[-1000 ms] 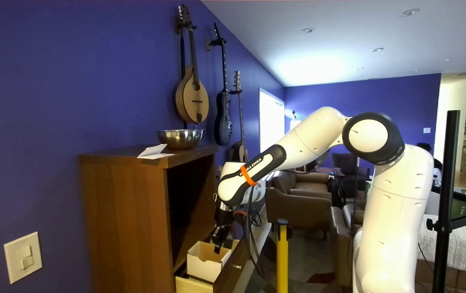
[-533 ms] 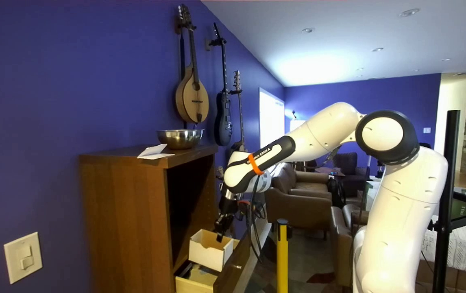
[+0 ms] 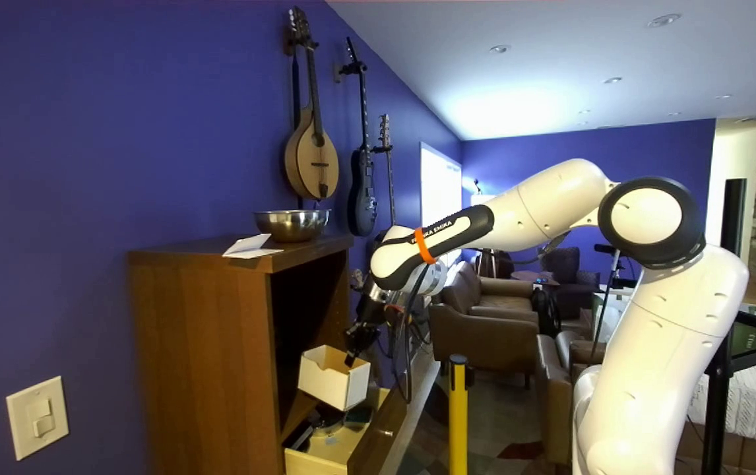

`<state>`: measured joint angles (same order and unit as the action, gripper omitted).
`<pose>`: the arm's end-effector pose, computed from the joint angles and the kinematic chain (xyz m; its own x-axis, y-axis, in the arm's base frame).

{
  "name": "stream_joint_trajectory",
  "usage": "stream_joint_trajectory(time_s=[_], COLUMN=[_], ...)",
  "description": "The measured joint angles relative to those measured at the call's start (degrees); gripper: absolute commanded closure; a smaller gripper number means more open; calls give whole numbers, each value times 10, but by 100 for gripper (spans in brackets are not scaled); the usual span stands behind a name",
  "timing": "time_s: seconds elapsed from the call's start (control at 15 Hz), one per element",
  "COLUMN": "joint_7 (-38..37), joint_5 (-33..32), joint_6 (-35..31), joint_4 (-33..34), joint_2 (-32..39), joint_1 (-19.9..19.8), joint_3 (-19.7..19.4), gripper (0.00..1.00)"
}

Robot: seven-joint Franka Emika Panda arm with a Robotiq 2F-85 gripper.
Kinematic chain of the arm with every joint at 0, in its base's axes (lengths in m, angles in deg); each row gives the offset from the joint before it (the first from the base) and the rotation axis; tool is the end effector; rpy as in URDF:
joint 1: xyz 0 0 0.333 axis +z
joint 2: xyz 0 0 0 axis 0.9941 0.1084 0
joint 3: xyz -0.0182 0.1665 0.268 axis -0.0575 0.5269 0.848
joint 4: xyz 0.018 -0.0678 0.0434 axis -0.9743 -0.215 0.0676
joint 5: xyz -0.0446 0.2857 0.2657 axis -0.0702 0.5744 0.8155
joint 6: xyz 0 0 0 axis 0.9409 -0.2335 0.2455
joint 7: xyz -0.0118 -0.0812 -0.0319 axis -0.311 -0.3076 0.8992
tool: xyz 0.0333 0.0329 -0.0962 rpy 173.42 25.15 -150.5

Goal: Remove the small white box from the drawer

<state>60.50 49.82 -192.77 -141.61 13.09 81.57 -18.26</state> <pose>0.4568 -0.1084 0.4673 0.9107 -0.2412 0.3355 -0.1567 -0.9529 -0.2597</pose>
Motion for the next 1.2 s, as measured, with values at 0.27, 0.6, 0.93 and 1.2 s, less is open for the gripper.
stream_joint_trajectory(time_s=[0.27, 0.6, 0.93, 1.2], joint_7=[-57, -66, -68, -61], joint_5=[-1, -10, -50, -58], joint_6=[-14, -37, -123, -165], joint_4=[20, 20, 32, 53], joint_2=[0, 7, 44, 82], joint_1=[1, 0, 0, 5], joint_3=[18, 23, 33, 43], gripper=[99, 99, 99, 99])
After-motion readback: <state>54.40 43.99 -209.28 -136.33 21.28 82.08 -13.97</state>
